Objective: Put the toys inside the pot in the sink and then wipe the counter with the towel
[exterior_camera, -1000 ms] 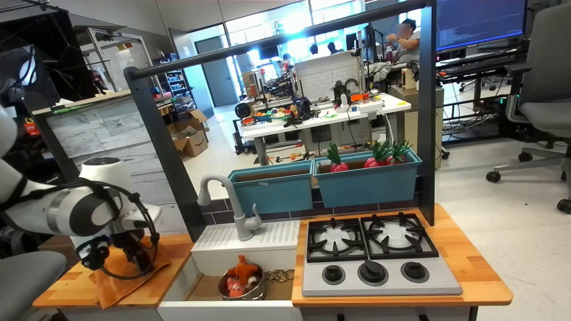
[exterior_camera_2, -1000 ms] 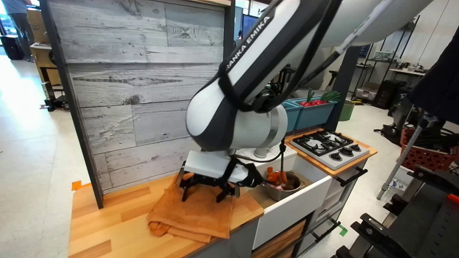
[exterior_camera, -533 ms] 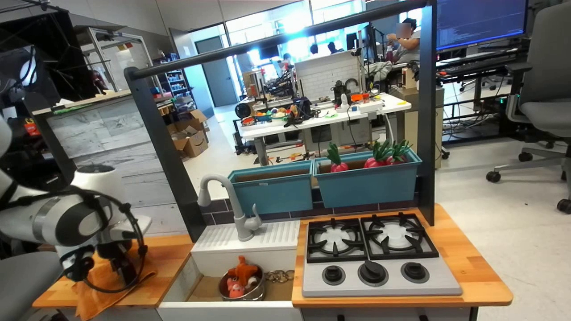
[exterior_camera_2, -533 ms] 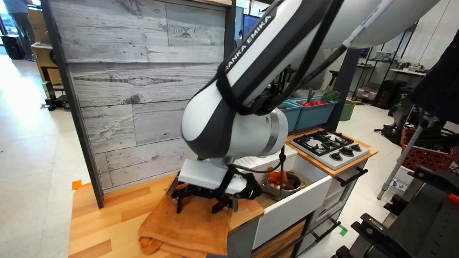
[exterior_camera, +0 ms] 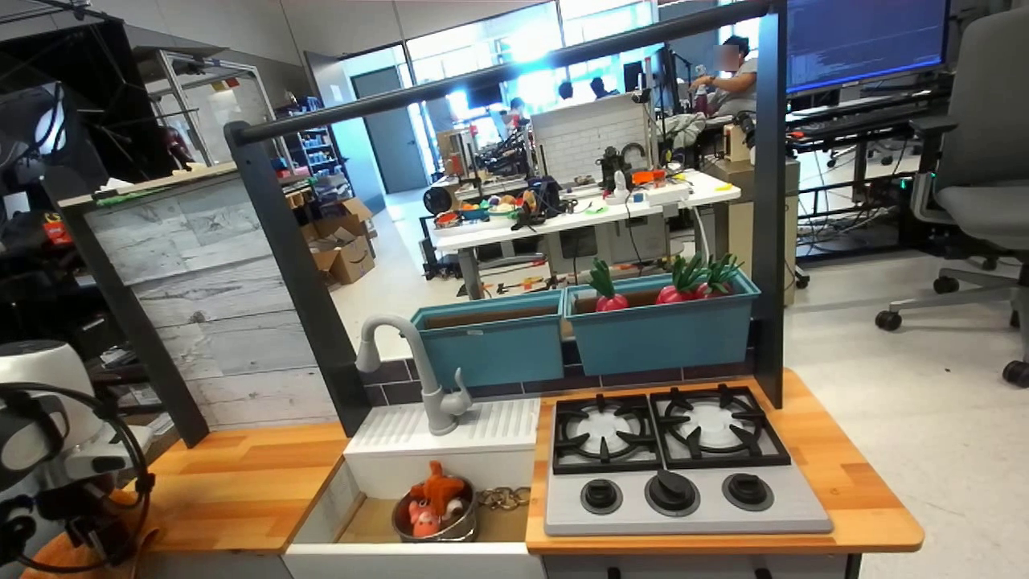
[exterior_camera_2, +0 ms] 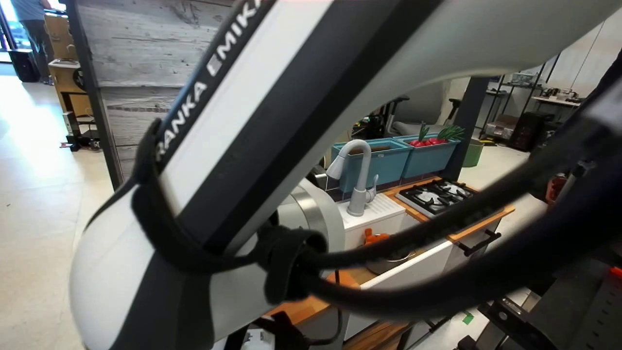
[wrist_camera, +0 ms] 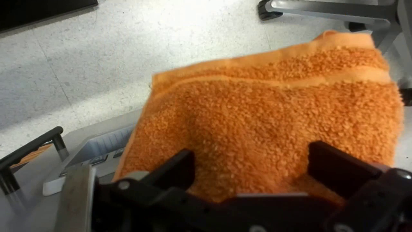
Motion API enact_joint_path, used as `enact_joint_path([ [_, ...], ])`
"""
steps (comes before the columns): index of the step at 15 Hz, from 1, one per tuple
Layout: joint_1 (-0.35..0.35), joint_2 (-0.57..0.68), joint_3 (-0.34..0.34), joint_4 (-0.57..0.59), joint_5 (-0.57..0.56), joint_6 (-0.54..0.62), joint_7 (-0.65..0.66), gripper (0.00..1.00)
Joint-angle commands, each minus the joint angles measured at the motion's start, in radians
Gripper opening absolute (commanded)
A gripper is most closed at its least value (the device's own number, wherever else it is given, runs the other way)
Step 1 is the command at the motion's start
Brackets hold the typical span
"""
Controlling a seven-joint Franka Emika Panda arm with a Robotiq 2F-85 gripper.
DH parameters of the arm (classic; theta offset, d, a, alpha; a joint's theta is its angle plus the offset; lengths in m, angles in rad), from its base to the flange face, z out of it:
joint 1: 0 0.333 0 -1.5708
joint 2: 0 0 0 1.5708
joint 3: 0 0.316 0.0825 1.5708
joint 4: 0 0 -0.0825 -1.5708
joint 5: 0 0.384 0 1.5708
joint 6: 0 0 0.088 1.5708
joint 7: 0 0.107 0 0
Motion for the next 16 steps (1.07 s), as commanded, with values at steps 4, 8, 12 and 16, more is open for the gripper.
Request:
enact_joint_path([
  [4, -0.112, -0.025, -0.065, -0.045, 0.028, 0.055, 0.081, 1.00],
  [8, -0.223, -0.017, -0.137, -0.040, 0.027, 0.043, 0.138, 1.00],
  [12, -0.254, -0.002, -0.160, -0.018, 0.007, 0.034, 0.152, 1.00],
  [16, -0.164, 0.012, -0.139, 0.011, -0.038, 0.039, 0.145, 1.00],
])
